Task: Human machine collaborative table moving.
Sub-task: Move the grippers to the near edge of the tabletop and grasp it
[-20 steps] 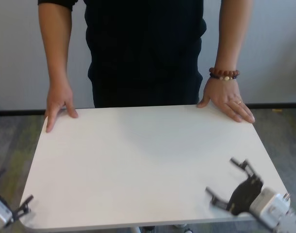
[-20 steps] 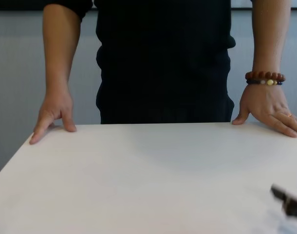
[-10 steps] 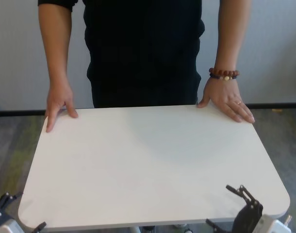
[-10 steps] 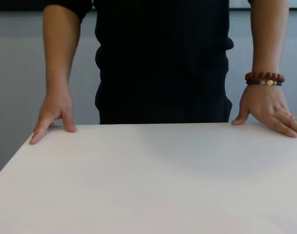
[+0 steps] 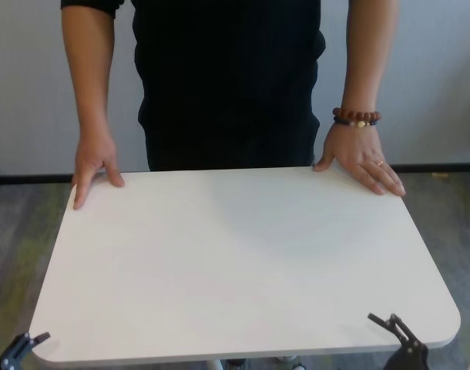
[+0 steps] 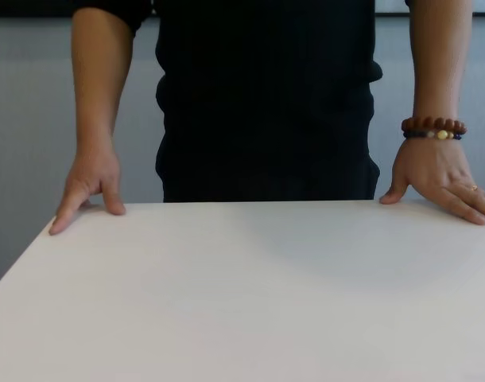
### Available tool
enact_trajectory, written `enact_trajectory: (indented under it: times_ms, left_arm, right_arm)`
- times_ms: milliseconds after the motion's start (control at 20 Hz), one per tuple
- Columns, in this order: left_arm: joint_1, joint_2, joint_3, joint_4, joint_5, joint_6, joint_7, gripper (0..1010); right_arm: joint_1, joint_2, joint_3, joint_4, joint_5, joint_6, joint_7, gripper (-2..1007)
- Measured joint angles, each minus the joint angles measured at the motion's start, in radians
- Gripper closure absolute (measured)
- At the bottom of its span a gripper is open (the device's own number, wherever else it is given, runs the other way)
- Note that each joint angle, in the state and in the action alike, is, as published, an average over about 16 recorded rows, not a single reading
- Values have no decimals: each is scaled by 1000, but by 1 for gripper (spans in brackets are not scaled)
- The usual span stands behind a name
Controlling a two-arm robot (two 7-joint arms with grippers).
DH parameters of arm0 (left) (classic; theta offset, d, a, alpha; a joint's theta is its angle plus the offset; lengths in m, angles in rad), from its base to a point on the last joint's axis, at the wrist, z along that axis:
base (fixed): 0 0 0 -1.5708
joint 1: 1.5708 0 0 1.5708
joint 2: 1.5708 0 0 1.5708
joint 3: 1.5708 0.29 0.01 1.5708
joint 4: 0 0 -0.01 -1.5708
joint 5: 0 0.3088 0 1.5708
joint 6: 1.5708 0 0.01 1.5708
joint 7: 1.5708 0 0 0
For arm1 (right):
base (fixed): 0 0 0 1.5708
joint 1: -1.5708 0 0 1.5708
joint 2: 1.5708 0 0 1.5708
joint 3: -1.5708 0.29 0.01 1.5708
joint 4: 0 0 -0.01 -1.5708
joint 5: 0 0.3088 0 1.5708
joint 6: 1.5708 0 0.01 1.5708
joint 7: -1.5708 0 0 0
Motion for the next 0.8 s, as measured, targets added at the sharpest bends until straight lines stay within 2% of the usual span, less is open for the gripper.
enact_trajectory:
  times_ms: [200, 400, 600, 800]
  left_arm:
    - [4, -10, 20, -17, 60, 46, 5, 10]
    - [-4, -37, 42, -24, 121, 90, 16, 10]
    - [-22, -72, 64, -22, 179, 129, 27, 10]
    - [-47, -110, 89, -14, 237, 160, 32, 10]
  right_arm:
    - [-34, 6, 14, -10, -29, 10, -26, 4]
    - [-58, 7, 28, -15, -55, 24, -49, 5]
    - [-70, 4, 40, -17, -85, 39, -65, 5]
    - [-67, -2, 46, -17, -121, 57, -73, 5]
